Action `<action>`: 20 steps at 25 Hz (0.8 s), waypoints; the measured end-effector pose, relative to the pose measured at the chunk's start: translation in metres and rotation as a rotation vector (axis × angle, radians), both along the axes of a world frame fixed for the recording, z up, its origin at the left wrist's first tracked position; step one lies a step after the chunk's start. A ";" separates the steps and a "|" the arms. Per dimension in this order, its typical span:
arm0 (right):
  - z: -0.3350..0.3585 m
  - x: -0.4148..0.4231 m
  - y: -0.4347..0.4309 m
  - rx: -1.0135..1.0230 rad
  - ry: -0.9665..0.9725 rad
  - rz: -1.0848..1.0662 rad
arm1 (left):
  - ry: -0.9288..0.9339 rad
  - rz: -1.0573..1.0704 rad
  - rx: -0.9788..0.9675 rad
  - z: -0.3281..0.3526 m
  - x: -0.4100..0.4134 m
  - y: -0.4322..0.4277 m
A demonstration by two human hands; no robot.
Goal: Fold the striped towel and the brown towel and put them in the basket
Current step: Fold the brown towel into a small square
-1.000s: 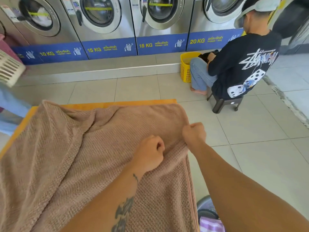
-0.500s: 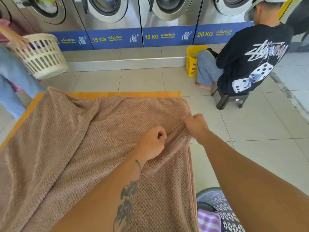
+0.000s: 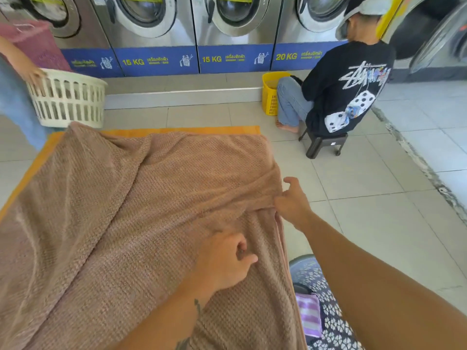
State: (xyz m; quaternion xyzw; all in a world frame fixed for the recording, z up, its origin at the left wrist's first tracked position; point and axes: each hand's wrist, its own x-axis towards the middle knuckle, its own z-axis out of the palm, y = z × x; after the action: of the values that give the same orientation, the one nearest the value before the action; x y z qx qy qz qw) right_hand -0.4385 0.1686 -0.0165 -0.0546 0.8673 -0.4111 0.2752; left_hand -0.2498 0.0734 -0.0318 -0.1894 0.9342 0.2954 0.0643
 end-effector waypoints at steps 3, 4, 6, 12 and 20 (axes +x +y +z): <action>0.009 0.020 0.018 0.090 0.057 -0.049 | -0.035 -0.038 -0.109 -0.004 0.012 0.013; 0.010 0.029 0.025 0.099 0.034 -0.057 | -0.003 -0.037 -0.114 -0.002 0.015 0.015; 0.012 0.054 0.039 0.073 -0.140 -0.047 | 0.074 -0.022 -0.079 0.006 0.021 0.022; 0.004 0.121 0.082 0.286 -0.038 0.262 | 0.143 -0.029 -0.002 0.021 0.045 0.044; 0.001 0.172 0.158 0.074 -0.178 0.119 | 0.056 -0.052 -0.082 0.016 0.119 0.107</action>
State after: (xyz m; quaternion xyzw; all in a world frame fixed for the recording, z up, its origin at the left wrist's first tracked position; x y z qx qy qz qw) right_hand -0.2660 0.3267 -0.0160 -0.0592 0.8493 -0.3650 0.3769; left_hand -0.1311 0.1799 -0.0153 -0.1591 0.9516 0.2602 0.0381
